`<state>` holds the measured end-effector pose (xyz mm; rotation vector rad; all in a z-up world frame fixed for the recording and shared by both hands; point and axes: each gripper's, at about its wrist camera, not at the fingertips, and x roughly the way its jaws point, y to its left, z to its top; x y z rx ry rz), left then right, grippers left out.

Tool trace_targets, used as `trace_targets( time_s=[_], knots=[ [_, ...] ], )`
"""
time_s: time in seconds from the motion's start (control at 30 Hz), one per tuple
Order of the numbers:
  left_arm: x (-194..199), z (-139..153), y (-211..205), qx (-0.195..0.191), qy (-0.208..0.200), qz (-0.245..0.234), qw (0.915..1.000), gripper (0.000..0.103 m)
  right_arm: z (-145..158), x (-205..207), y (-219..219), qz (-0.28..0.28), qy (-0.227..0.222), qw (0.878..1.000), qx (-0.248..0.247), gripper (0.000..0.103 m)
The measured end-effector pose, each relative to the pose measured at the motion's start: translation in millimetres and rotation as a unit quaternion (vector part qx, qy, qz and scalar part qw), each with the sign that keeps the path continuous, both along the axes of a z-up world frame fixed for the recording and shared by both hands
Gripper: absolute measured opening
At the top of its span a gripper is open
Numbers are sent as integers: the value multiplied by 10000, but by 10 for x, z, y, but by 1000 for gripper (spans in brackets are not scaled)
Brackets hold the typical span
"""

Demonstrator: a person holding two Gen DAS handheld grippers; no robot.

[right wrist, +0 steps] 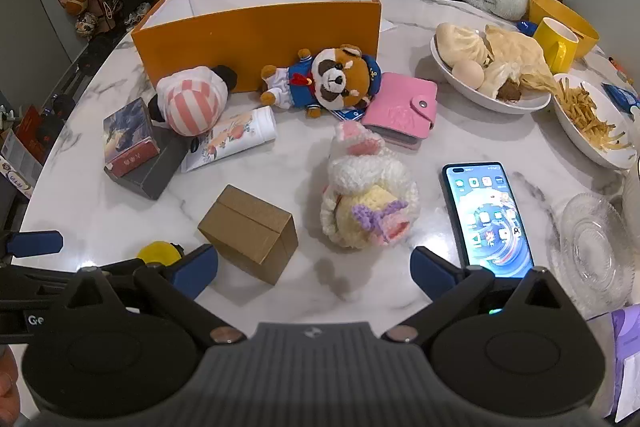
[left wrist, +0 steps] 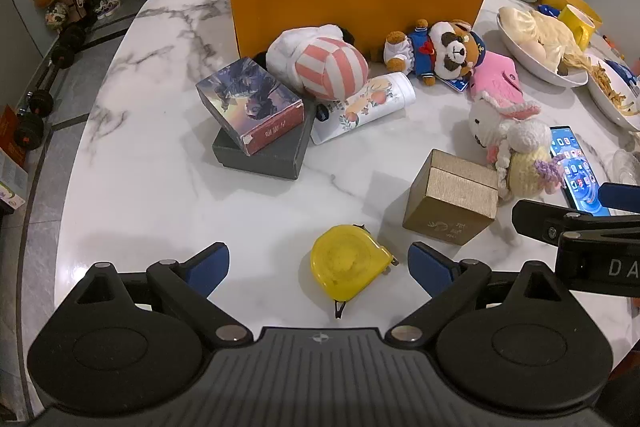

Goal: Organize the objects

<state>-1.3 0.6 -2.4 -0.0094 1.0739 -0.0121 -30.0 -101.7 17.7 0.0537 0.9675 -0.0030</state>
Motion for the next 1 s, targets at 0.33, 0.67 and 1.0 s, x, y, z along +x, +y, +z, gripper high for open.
trace_targets(
  time_s=[0.33,0.67,1.0],
  knots=[
    [-5,-3,5,8,2,-3,10000,103,-61,-6,33,11,1,10000,-12,102],
    [-8,-5,4,7,4,-5,10000,103,-53,-2,26,18,9,10000,-11,102],
    [-14,-12,16,-2,8,-1,10000,103,-49,11,19,37,21,10000,-14,102]
  ],
)
